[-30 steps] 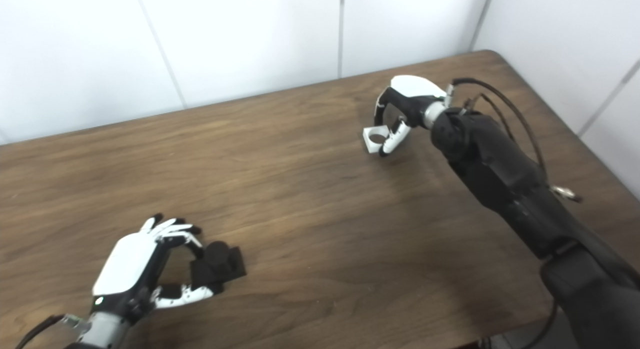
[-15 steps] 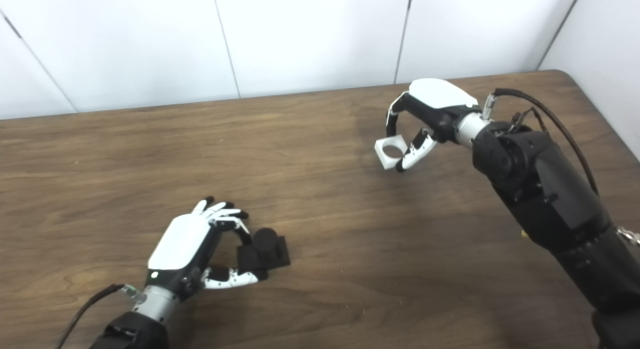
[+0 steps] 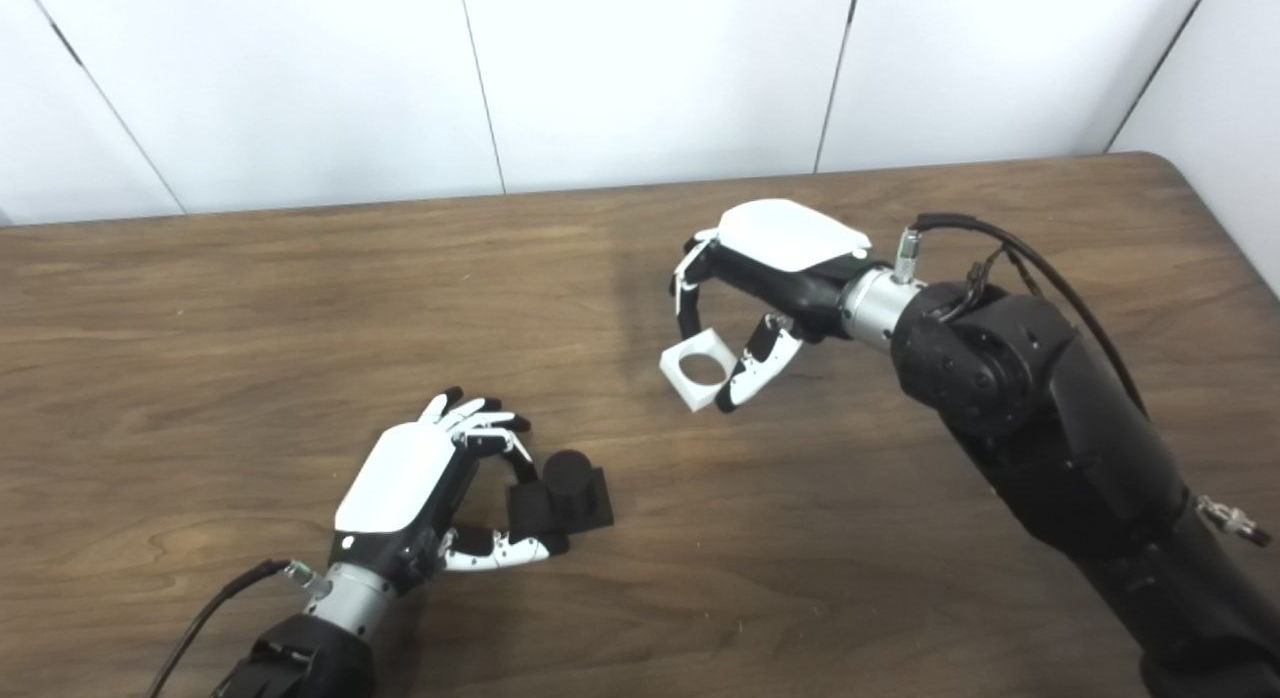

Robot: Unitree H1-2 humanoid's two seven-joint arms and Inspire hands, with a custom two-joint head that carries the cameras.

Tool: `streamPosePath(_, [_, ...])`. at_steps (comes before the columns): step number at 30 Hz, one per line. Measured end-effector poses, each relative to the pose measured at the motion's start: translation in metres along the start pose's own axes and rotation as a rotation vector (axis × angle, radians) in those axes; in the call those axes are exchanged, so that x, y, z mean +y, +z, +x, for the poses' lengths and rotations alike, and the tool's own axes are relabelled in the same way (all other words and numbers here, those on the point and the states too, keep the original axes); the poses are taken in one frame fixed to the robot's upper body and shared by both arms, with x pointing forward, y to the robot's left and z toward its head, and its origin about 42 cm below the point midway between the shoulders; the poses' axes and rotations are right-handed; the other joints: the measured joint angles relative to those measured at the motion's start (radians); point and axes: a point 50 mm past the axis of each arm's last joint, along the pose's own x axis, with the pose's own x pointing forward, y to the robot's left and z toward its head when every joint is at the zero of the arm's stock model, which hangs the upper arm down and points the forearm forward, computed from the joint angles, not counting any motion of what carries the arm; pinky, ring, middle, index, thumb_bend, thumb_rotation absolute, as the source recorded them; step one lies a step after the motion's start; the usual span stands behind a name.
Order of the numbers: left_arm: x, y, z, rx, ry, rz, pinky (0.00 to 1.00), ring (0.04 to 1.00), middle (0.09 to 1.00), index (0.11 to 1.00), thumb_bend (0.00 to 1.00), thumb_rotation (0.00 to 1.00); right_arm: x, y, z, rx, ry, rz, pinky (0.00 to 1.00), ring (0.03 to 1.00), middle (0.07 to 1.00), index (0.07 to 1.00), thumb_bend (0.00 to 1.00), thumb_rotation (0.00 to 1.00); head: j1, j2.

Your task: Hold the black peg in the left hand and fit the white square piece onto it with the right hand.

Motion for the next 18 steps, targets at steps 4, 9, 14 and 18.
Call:
streamPosePath(4, [0.0,0.001,0.0,-0.001,-0.001,-0.001,1.0,0.9,0.791,0.489,0.51,0.05,0.002,0.025,0.002,-0.08,-0.014,0.001,0.87,0.907,0.765,0.484,0.52,0.13,-0.002,-0.002])
streamPosePath(9, [-0.001,0.003,0.001,0.0,-0.002,-0.003,1.0,0.899,0.789,0.489,0.51,0.05,0.005,0.039,0.006,-0.123,-0.009,-0.007,0.88,0.904,0.763,0.484,0.52,0.14,0.003,0.002])
streamPosePath(14, [-0.002,0.004,0.002,-0.001,-0.002,-0.004,1.0,0.901,0.79,0.489,0.51,0.05,0.01,0.05,0.011,-0.158,-0.006,-0.011,0.89,0.902,0.763,0.483,0.52,0.14,0.005,0.003])
streamPosePath(18, [-0.003,0.006,0.003,-0.002,-0.002,-0.007,1.0,0.901,0.789,0.489,0.51,0.05,0.013,0.057,0.015,-0.175,-0.001,-0.008,0.91,0.904,0.765,0.483,0.52,0.14,0.005,0.005])
